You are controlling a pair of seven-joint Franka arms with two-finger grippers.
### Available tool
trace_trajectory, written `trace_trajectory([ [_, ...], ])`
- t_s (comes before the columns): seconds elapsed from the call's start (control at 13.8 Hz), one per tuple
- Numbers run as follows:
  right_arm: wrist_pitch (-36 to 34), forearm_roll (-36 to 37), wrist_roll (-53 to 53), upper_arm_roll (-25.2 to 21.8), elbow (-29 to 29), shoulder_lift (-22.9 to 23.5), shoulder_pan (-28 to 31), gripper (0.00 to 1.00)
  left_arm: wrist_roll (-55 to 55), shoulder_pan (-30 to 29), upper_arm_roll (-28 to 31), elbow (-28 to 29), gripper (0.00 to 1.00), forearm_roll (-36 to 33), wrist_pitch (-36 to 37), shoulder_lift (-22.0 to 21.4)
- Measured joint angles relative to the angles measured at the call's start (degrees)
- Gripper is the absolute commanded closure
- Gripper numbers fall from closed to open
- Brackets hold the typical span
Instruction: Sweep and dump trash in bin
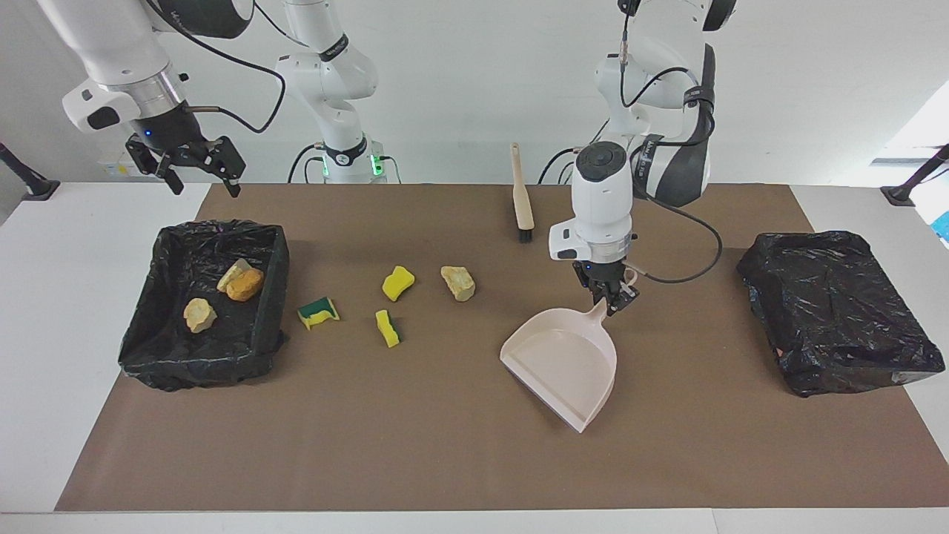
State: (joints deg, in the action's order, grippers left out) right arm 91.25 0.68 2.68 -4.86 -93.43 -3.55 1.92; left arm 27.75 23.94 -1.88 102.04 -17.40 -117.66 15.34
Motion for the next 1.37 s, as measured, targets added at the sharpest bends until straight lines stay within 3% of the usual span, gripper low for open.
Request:
trace_trajectory([
  [0.22, 0.0, 0.0, 0.0, 0.0, 0.0, 0.0, 0.0, 0.00, 13.7, -0.4, -0.1, -0.4, 1.00, 0.0, 3.3, 0.0],
  [0.65, -0.2, 0.0, 0.0, 0.7, 0.0, 0.0, 0.0, 0.00, 26.6, -2.7, -0.2, -1.3, 1.00, 2.4, 6.9, 0.8],
  [0.87, -2.4, -0.1, 0.0, 3.9, -1.2, 0.0, -0.1, 0.00, 30.4, -4.1, -0.1, -3.3, 1.00, 3.2, 8.4, 2.0],
  [1.23, -4.1, -6.2, -2.3, 12.5, -11.7, -4.4, -0.5, 0.00, 30.5, -3.2, -1.0, -3.2, 1.00, 3.2, 8.4, 2.1],
  [1.37, -3.2, -7.5, -9.4, 14.6, -16.3, -6.4, -4.6, 0.00, 30.5, -2.9, -1.1, -3.1, 1.00, 3.0, 8.4, 2.1],
])
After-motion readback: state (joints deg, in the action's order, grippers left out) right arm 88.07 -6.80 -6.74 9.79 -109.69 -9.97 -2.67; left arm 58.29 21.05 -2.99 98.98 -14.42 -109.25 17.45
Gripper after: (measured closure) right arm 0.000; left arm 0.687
